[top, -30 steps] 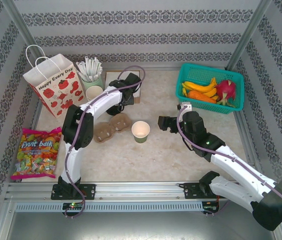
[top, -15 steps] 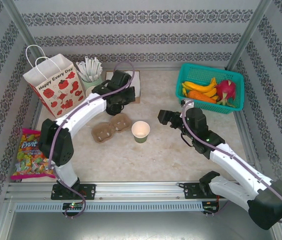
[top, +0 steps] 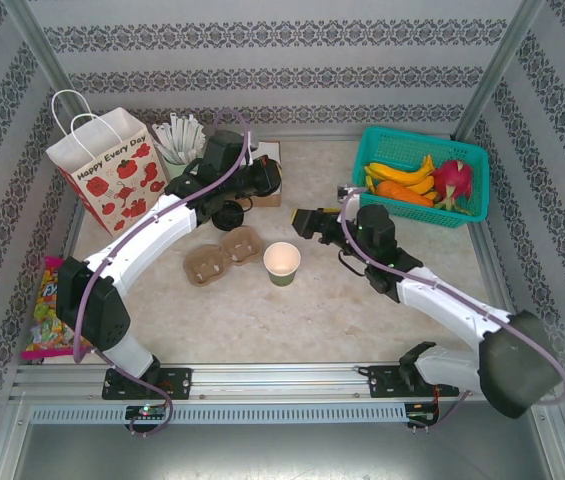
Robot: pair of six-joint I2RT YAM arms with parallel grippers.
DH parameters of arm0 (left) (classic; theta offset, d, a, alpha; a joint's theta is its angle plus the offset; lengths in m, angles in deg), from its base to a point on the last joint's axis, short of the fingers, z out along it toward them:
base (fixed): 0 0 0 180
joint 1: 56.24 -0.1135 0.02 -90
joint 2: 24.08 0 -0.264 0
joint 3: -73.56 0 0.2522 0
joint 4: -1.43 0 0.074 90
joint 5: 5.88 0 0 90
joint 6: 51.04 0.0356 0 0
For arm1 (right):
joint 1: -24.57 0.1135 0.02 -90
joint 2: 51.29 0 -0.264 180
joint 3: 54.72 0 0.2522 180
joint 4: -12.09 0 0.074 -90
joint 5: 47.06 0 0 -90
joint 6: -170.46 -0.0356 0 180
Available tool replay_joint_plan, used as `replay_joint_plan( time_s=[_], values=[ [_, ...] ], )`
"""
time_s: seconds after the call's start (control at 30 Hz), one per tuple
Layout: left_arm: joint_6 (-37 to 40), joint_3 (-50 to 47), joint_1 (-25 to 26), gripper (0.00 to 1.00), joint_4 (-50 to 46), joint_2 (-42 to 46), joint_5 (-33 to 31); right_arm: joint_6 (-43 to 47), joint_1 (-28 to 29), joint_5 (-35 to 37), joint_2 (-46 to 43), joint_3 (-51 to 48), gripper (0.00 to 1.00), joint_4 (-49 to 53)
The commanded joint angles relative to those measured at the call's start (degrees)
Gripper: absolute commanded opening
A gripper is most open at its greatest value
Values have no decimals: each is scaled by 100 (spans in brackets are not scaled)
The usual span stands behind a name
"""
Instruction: Pack the takeout coffee
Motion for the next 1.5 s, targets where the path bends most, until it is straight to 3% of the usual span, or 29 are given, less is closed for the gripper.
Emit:
replay_joint_plan(
  time_s=[0.0,0.1,0.17,0.27,0.33,0.47,0.6,0.8,0.97,1.13,1.27,1.47],
  values=[
    [214,458,-69,0,102,62,837,67,-103,-564,207,405,94,-813],
    [902,905,-170,0,-636,-13,1368,669,-491,-1385,136,696,98,-200],
    [1077,1047,-321,0,-837,5,1742,1308,-692,-1421,-69,640,98,148],
    [1164,953,-616,0,-537,74,2720,860,-1233,-1643,-318,525,98,30],
    [1413,961,-686,0,-527,84,3023,283,-1479,-1781,-344,624,98,78],
    [2745,948,-661,0,-859,150,3018,-889,-1560,-1733,-193,1319,98,1279],
    [4535,700,-636,0,-1011,295,2284,-1523,-1556,-2050,99,2276,97,2896],
    [7378,428,-412,0,-1207,325,1979,-919,-1562,-2675,497,3365,97,4552],
    [9097,116,-86,0,-1471,461,1637,-175,-1442,-2867,824,4084,96,5361],
    [9914,-162,33,0,-1334,579,1500,1081,-1378,-2676,1186,4630,91,6249],
    [10562,-281,263,0,-1348,619,1098,1666,-1269,-3120,1472,5051,86,6549],
    [10549,-296,269,0,-1167,735,1393,1952,-1105,-3066,1712,5149,84,6676]
  ],
)
